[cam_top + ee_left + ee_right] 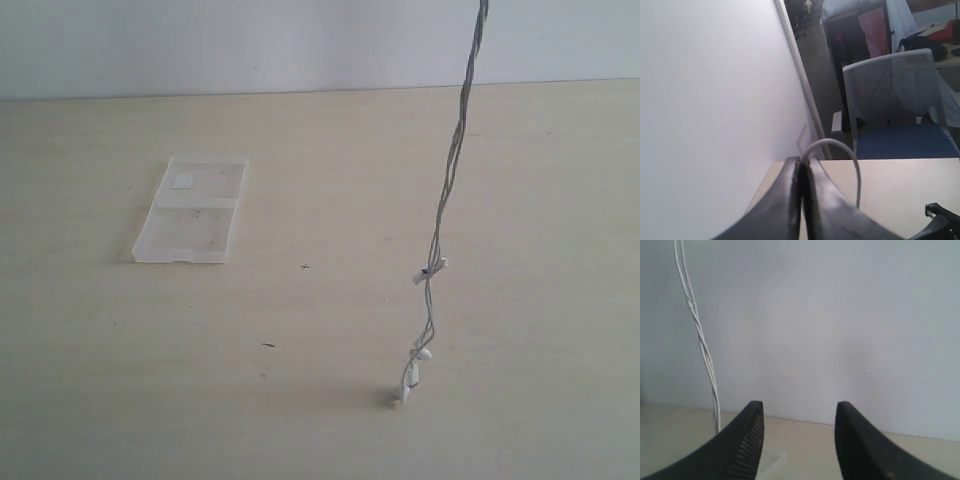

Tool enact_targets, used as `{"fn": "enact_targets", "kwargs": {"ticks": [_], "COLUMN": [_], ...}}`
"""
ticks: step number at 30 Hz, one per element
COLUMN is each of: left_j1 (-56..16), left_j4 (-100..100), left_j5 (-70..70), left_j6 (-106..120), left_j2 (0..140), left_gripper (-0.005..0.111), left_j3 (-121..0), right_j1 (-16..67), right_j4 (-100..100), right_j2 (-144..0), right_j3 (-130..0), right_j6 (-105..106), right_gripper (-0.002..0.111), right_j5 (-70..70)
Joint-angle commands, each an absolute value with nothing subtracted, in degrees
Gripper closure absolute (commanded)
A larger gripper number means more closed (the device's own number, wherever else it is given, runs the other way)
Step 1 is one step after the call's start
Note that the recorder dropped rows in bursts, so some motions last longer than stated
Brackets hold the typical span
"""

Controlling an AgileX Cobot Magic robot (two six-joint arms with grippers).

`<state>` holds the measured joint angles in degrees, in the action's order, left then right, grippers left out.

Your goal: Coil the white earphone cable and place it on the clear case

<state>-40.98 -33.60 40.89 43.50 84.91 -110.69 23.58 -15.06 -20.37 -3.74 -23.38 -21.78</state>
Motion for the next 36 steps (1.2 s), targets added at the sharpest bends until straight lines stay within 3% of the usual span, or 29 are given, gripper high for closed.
{"fn": "enact_targets", "kwargs": {"ticks": [1,11,28,36], "left_j1": [-41.23,-41.23,-41.23,-41.23], "left_j4": [-35.29,-35.11,-34.9,-35.05], "left_j5": [40.12,40.21,39.75,39.9], "left_j6": [44.75,44.75,44.75,44.54], "left_j2": [84.65,84.65,84.65,84.65], "left_gripper": [0.107,0.107,0.107,0.107], "left_j3": [-110.59,-110.59,-110.59,-110.59], "right_j1": [23.71,23.71,23.71,23.71], "right_j4": [-21.44,-31.4,-46.42,-46.62], "right_j2": [-31.85,-52.44,-42.54,-49.91], "right_j3": [-10.55,-16.37,-16.37,-17.41], "right_j6": [-25.74,-25.7,-42.72,-41.49], "right_gripper": [0.055,0.053,0.049,0.05], "right_j5": [-24.0,-28.52,-29.17,-36.55]}}
